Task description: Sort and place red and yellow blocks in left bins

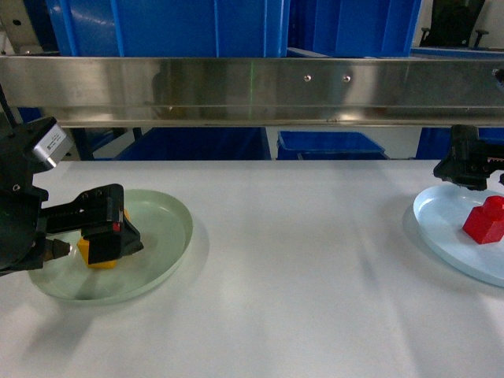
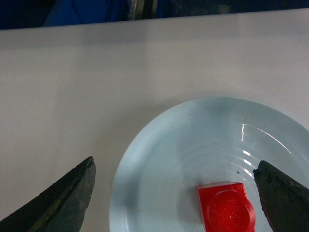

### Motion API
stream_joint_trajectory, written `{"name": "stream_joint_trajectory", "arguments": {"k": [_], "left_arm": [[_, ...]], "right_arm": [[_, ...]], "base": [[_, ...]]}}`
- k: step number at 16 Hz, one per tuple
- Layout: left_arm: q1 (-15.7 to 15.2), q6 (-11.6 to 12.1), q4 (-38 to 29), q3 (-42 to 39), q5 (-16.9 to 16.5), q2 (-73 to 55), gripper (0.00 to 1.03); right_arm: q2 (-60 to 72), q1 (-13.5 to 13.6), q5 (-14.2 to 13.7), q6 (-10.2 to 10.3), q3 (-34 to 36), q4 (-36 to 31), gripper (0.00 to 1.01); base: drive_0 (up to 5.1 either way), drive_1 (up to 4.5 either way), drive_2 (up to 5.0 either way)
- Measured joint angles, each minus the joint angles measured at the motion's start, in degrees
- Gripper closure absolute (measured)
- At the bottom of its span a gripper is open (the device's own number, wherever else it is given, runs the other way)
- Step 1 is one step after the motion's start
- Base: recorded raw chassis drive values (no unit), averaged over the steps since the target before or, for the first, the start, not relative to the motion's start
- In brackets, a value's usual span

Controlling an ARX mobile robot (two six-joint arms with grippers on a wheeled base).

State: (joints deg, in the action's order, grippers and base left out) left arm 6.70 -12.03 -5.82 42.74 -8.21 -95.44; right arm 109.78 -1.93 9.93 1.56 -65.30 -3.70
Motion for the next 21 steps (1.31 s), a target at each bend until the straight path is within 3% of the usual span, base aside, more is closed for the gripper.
{"name": "stream_joint_trajectory", "arguments": {"k": [5, 11, 15, 18, 19, 20, 21], "left_arm": [[-0.02, 0.00, 0.00, 0.00, 0.00, 0.00, 0.05], [-0.02, 0.00, -0.04, 0.00, -0.02, 0.00, 0.05], [0.00, -0.02, -0.02, 0.00, -0.15, 0.00, 0.05], [0.00, 0.00, -0.02, 0.00, -0.17, 0.00, 0.05], [-0.04, -0.02, -0.04, 0.00, -0.20, 0.00, 0.05], [-0.04, 0.00, -0.04, 0.00, -0.17, 0.00, 0.05], [-0.04, -0.02, -0.02, 0.00, -0.17, 0.00, 0.05]], "right_arm": [[1.49, -0.76, -1.84, -3.76, -0.13, -1.60, 0.03], [3.67, -1.27, -1.90, -5.42, -0.59, -1.68, 0.03], [5.90, -2.25, -0.15, -6.64, -1.14, -1.01, 0.03], [8.26, -2.97, 2.25, -9.20, -1.92, -0.09, 0.03], [9.44, -3.02, 2.34, -9.20, -1.92, 0.48, 0.08], [9.44, -3.13, 2.27, -9.22, -1.92, 0.00, 0.44], [8.66, -2.99, 1.92, -8.98, -1.14, -0.61, 0.72]], "base": [[0.0, 0.00, 0.0], [0.0, 0.00, 0.0], [0.0, 0.00, 0.0], [0.0, 0.00, 0.0], [0.0, 0.00, 0.0], [0.0, 0.00, 0.0], [0.0, 0.00, 0.0]]}}
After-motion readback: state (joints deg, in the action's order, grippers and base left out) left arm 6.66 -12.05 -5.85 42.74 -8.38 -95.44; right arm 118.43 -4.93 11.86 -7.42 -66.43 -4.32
